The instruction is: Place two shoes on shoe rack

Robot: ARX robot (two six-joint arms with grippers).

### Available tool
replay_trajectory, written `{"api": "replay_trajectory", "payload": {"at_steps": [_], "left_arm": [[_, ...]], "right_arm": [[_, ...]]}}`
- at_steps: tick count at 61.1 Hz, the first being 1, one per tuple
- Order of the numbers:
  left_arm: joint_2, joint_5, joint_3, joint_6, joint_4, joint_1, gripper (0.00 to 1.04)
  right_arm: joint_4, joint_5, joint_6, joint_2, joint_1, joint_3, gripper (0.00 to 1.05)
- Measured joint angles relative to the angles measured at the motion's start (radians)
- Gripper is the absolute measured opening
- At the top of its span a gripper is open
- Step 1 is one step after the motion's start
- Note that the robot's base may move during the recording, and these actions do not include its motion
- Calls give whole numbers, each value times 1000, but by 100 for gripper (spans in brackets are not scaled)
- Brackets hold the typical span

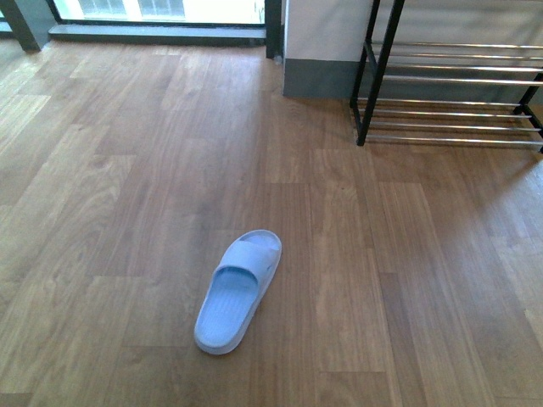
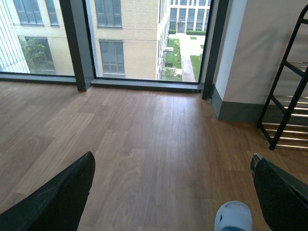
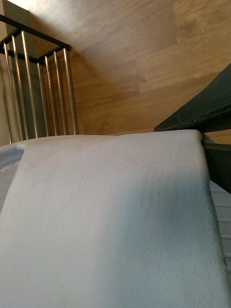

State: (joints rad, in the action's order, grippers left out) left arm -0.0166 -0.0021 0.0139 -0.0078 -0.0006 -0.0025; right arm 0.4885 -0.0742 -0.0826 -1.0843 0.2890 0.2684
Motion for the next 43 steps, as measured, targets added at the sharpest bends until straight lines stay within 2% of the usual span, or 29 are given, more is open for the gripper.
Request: {"api": "replay_trajectory", "payload": {"at_steps": [22, 25, 27, 29, 31, 34, 43], "left_arm": [[-2, -2, 1, -2, -2, -1, 95], [-42, -102, 35, -40, -96, -32, 95], [-140, -215, 86, -86, -200, -82, 95], [-230, -287, 111, -98, -221, -114, 95], [-355, -322, 123, -110, -187, -142, 95], [-482, -315, 130, -109, -117, -158, 95], [-961, -319, 229, -16, 207, -182, 95]], "right_arm": [[-1, 3, 0, -1, 2, 0, 2], [-1, 2, 0, -2, 2, 0, 2], [-1, 2, 0, -2, 2, 0, 2], [-1, 3, 0, -2, 2, 0, 2], [-1, 2, 0, -1, 2, 0, 2], [-1, -1, 0, -1, 1, 0, 2], [-1, 0, 0, -1, 1, 0, 2]]}}
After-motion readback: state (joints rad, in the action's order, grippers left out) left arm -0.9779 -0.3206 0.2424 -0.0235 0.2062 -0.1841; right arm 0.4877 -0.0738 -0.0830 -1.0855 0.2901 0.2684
